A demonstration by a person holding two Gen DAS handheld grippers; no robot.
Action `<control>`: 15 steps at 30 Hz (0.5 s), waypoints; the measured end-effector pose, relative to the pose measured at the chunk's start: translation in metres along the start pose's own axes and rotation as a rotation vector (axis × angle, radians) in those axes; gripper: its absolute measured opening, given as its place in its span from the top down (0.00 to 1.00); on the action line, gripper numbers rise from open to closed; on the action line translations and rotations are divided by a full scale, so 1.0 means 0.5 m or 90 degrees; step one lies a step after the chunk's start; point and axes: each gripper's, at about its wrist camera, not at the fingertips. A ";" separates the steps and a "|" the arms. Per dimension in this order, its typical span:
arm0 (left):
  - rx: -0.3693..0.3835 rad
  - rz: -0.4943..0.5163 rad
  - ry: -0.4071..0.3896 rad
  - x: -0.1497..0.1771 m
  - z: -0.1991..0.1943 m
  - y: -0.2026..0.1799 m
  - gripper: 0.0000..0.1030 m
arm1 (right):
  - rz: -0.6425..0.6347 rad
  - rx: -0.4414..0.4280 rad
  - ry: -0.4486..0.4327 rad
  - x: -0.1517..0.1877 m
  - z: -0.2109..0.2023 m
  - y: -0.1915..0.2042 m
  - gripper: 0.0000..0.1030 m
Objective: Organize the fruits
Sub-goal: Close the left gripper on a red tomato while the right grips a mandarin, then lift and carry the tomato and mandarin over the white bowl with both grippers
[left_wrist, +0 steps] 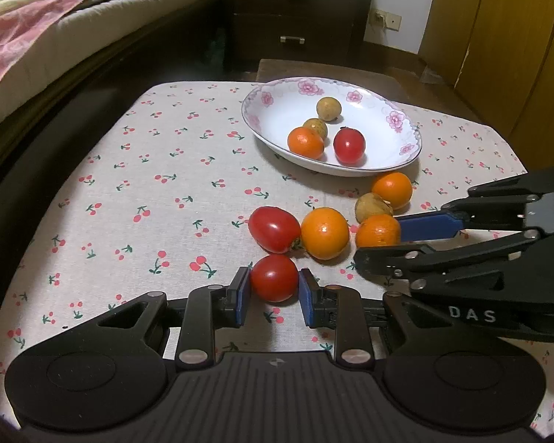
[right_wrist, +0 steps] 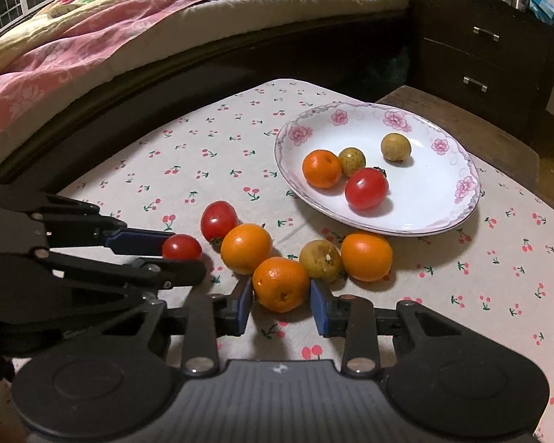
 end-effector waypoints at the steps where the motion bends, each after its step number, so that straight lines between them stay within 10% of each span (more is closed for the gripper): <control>1: -0.001 0.000 0.001 -0.001 0.000 0.000 0.66 | 0.000 0.002 0.001 0.000 -0.002 0.001 0.77; 15: 0.000 0.022 -0.005 -0.021 -0.011 -0.038 0.66 | 0.012 0.036 0.001 -0.002 -0.061 -0.001 0.77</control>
Point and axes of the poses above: each gripper's, at about its wrist camera, not at the fingertips, and z roughly the way its jaws point, y to its left, x to its underside, and after that the axes turned 4 degrees about x, right-handed
